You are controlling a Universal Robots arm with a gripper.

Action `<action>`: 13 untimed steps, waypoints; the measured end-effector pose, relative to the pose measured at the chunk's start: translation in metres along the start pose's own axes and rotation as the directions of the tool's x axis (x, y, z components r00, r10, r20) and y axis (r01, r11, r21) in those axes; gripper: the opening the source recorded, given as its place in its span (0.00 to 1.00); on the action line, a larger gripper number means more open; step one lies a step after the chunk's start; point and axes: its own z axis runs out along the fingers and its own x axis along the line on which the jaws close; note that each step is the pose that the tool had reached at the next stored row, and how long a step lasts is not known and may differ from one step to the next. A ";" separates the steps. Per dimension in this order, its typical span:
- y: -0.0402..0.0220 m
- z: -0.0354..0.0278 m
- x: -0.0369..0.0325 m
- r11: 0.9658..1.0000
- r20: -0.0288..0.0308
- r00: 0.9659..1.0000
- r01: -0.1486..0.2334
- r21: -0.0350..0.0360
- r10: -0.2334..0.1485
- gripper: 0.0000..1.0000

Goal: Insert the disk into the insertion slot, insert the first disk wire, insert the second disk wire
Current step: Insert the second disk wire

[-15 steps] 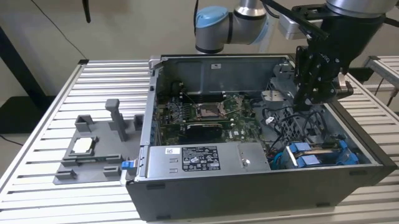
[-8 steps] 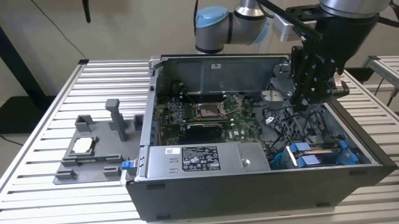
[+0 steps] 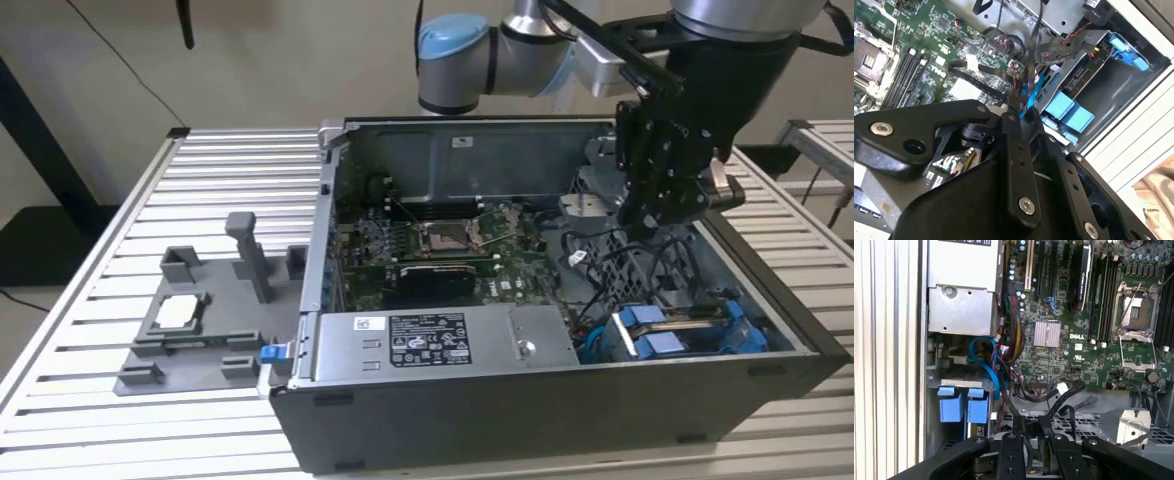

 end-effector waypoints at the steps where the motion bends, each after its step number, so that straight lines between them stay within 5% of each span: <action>1: 0.0012 0.0007 0.0003 1.000 0.000 1.000 0.001 0.009 -0.001 0.27; 3: 0.0044 0.0018 0.0002 1.000 -0.001 1.000 0.002 0.026 -0.001 0.27; 4: 0.0058 0.0019 0.0002 1.000 -0.001 1.000 0.002 0.028 -0.002 0.27; 13: 0.0120 0.0016 -0.0002 0.999 0.002 1.000 0.019 0.034 -0.019 0.27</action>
